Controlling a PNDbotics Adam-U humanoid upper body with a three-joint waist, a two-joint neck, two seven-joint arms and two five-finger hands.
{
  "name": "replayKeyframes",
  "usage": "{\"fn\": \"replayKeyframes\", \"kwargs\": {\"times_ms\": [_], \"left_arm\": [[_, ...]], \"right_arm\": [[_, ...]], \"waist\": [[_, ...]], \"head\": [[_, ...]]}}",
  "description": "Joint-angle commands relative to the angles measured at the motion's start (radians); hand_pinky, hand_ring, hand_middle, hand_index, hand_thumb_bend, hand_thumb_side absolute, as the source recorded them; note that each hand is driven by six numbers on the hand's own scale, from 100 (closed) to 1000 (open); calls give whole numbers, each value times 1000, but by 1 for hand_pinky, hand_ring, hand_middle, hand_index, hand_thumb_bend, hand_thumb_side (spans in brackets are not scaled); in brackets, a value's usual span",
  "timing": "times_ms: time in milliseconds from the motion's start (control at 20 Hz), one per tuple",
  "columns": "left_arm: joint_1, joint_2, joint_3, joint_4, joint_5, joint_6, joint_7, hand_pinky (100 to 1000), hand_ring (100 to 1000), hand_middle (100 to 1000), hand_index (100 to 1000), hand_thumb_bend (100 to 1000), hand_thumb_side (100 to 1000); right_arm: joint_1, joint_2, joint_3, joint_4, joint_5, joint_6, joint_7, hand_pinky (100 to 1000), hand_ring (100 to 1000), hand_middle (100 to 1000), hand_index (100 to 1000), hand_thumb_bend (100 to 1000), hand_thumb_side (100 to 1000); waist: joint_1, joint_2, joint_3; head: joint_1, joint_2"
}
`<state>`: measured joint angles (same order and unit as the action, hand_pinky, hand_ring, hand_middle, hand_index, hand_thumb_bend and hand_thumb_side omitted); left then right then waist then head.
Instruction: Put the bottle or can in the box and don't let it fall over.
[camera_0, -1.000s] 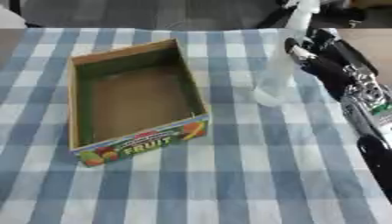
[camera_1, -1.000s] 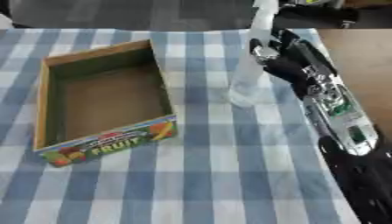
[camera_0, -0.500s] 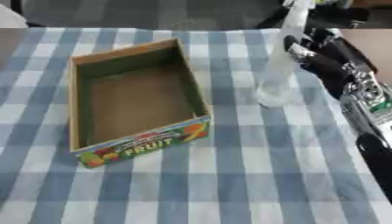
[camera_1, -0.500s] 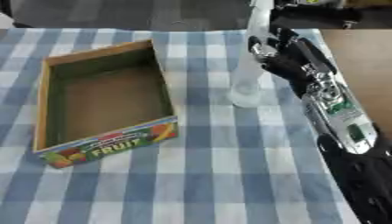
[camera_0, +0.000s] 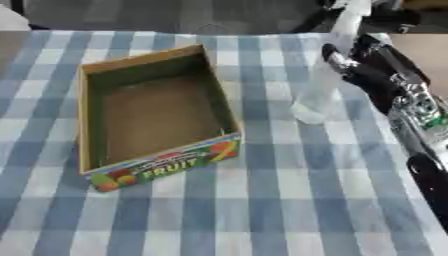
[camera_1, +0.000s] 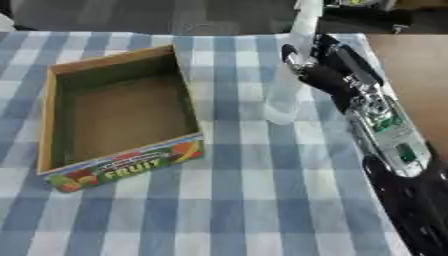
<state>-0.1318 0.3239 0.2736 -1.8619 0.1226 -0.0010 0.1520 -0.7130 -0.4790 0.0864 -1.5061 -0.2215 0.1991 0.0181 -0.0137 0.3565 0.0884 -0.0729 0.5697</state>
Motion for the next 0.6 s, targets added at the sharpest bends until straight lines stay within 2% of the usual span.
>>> {"fn": "replayKeyframes", "kwargs": {"times_ms": [50, 600], "left_arm": [[-4, 13, 0, -21, 0, -1, -3, 1000, 500, 587, 764, 717, 408], [-6, 13, -1, -22, 0, -2, -6, 1000, 499, 587, 765, 714, 411]], "right_arm": [[-14, -16, -13, -5, 19, 10, 0, 871, 1000, 1000, 912, 154, 379], [-27, -16, -11, 5, 26, 36, -13, 867, 990, 1000, 888, 130, 430]], "waist": [[3, -18, -1], [3, -19, 2]], "head": [[0, -4], [-2, -13]]}}
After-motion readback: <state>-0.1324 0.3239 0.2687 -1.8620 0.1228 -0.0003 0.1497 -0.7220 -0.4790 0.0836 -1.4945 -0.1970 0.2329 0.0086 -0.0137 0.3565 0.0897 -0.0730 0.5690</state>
